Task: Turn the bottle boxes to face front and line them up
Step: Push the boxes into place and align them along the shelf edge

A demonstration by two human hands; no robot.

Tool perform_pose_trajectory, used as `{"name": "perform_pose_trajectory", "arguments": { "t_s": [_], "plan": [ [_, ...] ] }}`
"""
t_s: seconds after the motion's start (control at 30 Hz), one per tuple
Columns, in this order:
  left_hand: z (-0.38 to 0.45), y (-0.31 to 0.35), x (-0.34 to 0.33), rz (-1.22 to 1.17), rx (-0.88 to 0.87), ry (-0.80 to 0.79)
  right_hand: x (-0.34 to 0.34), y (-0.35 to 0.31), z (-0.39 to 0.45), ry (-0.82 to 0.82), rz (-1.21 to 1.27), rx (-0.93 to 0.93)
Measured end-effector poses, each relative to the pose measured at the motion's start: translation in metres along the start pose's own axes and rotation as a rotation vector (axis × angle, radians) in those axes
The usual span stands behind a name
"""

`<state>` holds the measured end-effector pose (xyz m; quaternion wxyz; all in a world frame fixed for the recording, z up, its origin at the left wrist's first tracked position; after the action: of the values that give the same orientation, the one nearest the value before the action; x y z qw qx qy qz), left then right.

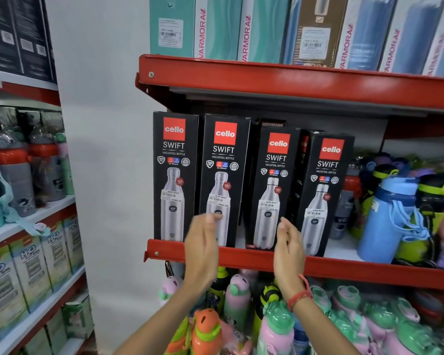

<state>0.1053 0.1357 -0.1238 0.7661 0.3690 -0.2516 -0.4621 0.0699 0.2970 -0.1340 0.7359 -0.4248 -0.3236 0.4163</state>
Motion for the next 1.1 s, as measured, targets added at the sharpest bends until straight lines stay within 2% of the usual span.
{"name": "perform_pose_trajectory", "arguments": {
  "t_s": [0.13,0.23,0.43,0.9,0.97,1.0,1.07,1.1],
  "plan": [
    [-0.008,0.000,-0.050,-0.070,0.216,-0.337,0.010,0.016,0.011,-0.166,-0.038,-0.129],
    [-0.003,-0.008,-0.072,-0.063,0.368,-0.423,0.012,0.015,0.020,-0.304,0.011,-0.203],
    [0.012,-0.014,-0.076,-0.031,0.407,-0.420,0.017,0.008,0.026,-0.427,0.003,-0.141],
    [0.001,-0.011,-0.059,0.024,0.332,-0.347,0.034,0.022,0.025,-0.504,0.072,-0.116],
    [-0.002,-0.011,-0.061,0.047,0.268,-0.268,0.040,0.027,0.026,-0.446,0.121,-0.101],
    [-0.004,-0.008,-0.062,0.081,0.192,-0.188,0.045,0.029,0.026,-0.350,0.154,-0.080],
    [-0.010,0.002,-0.066,0.115,0.011,-0.023,0.058,0.030,0.028,-0.055,0.198,-0.018],
    [-0.013,0.007,-0.072,0.087,-0.047,0.010,0.067,0.030,0.031,0.077,0.170,0.025]
  ]
}}
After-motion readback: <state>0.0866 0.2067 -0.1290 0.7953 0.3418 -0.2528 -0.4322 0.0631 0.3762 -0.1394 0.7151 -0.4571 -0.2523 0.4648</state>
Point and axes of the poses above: each hand's wrist, its own z-axis towards the middle knuckle, its own x-axis out of the back of the hand, y = z × x, the point moved 1 cm from there along z, towards the middle knuckle
